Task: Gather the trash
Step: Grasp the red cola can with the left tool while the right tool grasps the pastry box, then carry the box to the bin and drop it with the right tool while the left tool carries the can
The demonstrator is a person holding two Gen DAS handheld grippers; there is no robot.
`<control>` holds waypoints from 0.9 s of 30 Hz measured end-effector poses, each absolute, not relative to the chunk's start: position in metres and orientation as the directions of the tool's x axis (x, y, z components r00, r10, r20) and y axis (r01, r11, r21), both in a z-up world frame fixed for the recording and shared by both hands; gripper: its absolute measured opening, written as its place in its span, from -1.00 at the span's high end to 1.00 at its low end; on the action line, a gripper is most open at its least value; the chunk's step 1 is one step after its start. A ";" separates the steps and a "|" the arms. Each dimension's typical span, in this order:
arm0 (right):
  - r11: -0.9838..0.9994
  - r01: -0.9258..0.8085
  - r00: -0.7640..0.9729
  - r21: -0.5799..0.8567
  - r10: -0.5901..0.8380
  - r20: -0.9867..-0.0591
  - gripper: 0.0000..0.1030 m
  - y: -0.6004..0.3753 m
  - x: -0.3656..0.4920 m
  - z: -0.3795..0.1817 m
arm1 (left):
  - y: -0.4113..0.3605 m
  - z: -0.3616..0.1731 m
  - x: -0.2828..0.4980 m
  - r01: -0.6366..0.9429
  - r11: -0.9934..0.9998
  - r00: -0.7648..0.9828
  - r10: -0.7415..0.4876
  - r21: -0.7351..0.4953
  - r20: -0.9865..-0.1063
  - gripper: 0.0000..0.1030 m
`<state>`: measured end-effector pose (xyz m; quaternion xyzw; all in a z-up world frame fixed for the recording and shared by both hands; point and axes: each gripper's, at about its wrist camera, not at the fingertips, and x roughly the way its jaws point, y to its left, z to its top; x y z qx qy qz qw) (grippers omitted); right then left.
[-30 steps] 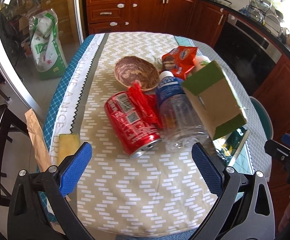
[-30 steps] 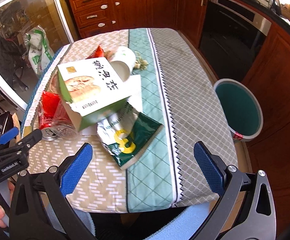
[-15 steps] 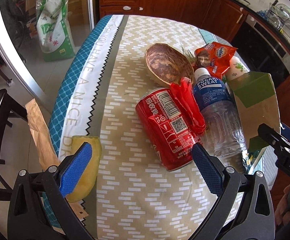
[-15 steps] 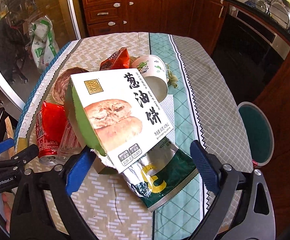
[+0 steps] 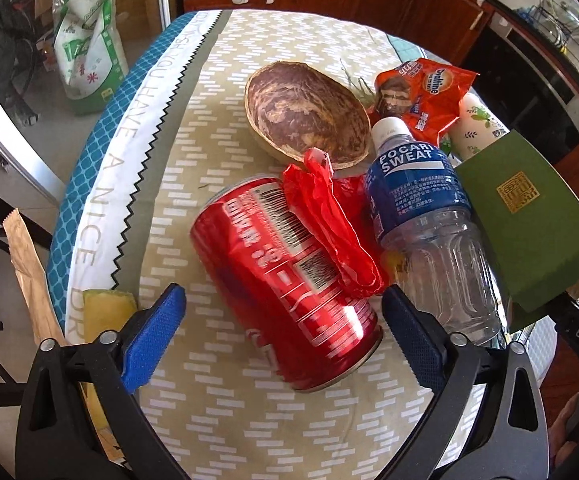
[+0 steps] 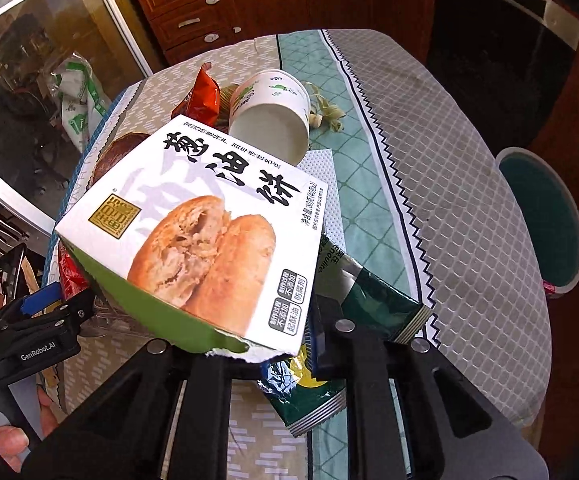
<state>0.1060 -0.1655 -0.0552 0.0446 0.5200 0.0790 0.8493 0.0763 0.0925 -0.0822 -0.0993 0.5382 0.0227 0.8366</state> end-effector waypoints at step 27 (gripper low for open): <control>0.953 -0.113 0.594 0.281 0.291 -0.749 0.93 -0.233 0.075 0.018 | 0.061 0.033 0.025 0.045 0.981 0.611 -0.178 -0.191 -0.772 -0.26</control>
